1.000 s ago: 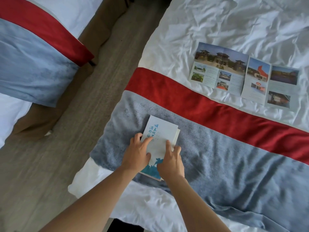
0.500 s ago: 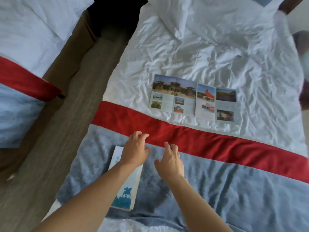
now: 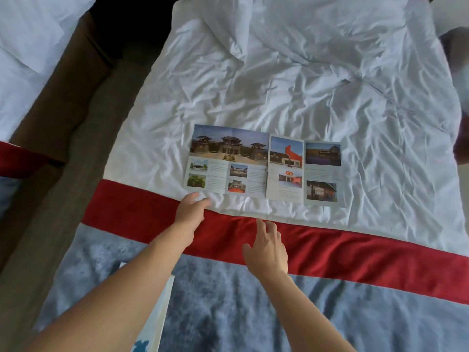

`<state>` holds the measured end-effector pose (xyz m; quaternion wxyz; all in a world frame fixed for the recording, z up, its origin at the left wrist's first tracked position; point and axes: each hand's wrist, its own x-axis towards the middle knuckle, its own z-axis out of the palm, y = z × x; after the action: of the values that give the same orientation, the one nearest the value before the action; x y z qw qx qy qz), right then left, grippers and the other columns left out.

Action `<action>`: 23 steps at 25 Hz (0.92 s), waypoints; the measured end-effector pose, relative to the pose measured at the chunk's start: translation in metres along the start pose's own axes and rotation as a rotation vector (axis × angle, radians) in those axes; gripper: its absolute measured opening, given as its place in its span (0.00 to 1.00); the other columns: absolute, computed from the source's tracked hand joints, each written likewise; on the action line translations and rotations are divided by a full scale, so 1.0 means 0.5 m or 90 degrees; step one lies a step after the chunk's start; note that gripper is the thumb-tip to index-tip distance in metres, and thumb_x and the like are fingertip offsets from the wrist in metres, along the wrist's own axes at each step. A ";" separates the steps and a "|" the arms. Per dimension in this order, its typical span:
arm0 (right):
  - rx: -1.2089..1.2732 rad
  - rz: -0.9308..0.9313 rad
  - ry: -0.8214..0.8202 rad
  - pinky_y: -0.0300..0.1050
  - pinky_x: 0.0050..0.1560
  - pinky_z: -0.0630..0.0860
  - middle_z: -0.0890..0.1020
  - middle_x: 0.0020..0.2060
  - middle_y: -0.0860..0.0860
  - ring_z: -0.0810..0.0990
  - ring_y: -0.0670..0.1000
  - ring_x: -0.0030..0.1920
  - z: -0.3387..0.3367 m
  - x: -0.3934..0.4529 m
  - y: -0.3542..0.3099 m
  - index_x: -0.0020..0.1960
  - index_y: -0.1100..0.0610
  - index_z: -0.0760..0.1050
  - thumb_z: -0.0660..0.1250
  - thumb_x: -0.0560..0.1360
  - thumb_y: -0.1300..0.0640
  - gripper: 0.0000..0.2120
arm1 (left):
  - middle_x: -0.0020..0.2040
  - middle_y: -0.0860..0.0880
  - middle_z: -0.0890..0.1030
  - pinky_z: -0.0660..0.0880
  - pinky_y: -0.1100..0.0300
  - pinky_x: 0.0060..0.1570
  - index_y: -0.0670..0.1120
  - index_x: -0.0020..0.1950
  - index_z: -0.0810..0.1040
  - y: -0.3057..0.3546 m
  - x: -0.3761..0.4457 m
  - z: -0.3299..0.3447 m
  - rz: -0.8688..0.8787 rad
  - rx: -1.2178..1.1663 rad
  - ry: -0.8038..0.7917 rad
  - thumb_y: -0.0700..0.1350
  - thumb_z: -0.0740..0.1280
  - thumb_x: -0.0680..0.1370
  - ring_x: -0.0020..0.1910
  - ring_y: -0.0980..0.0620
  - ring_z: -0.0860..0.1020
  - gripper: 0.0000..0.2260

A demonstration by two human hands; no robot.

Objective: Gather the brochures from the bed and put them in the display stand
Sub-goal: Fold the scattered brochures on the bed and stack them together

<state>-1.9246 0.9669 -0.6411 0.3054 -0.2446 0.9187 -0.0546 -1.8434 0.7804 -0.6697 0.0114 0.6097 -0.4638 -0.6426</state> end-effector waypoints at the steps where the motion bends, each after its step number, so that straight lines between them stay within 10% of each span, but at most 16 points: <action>1: -0.002 0.002 0.002 0.51 0.62 0.73 0.63 0.74 0.52 0.68 0.56 0.68 0.000 0.018 0.010 0.78 0.52 0.57 0.65 0.75 0.52 0.34 | 0.60 0.48 0.78 0.78 0.53 0.55 0.49 0.72 0.72 0.006 0.015 0.018 -0.018 -0.079 0.003 0.46 0.68 0.77 0.55 0.51 0.78 0.23; 8: -0.003 0.015 0.009 0.53 0.65 0.72 0.63 0.74 0.54 0.68 0.57 0.69 0.002 0.073 0.056 0.78 0.52 0.57 0.65 0.75 0.52 0.34 | 0.53 0.50 0.84 0.78 0.58 0.45 0.49 0.60 0.82 0.036 0.055 0.092 -0.029 -0.299 0.140 0.39 0.66 0.76 0.48 0.54 0.80 0.14; 16: 0.028 0.001 0.055 0.54 0.70 0.66 0.60 0.77 0.54 0.62 0.56 0.75 -0.009 0.095 0.015 0.78 0.52 0.56 0.65 0.76 0.51 0.33 | 0.66 0.44 0.74 0.74 0.49 0.63 0.38 0.67 0.75 0.076 0.016 0.068 0.478 0.133 0.223 0.33 0.62 0.79 0.65 0.47 0.73 0.17; 23: 0.038 0.007 0.065 0.56 0.71 0.67 0.59 0.78 0.54 0.60 0.57 0.76 -0.045 0.130 0.028 0.78 0.53 0.56 0.66 0.76 0.51 0.34 | 0.63 0.46 0.78 0.72 0.55 0.62 0.39 0.65 0.78 0.046 -0.005 0.136 0.584 0.328 0.135 0.33 0.63 0.77 0.61 0.47 0.75 0.17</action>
<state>-1.9887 0.9468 -0.6614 0.2654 -0.2272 0.9323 -0.0931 -1.9096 0.8080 -0.6656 0.1873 0.3890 -0.8217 -0.3720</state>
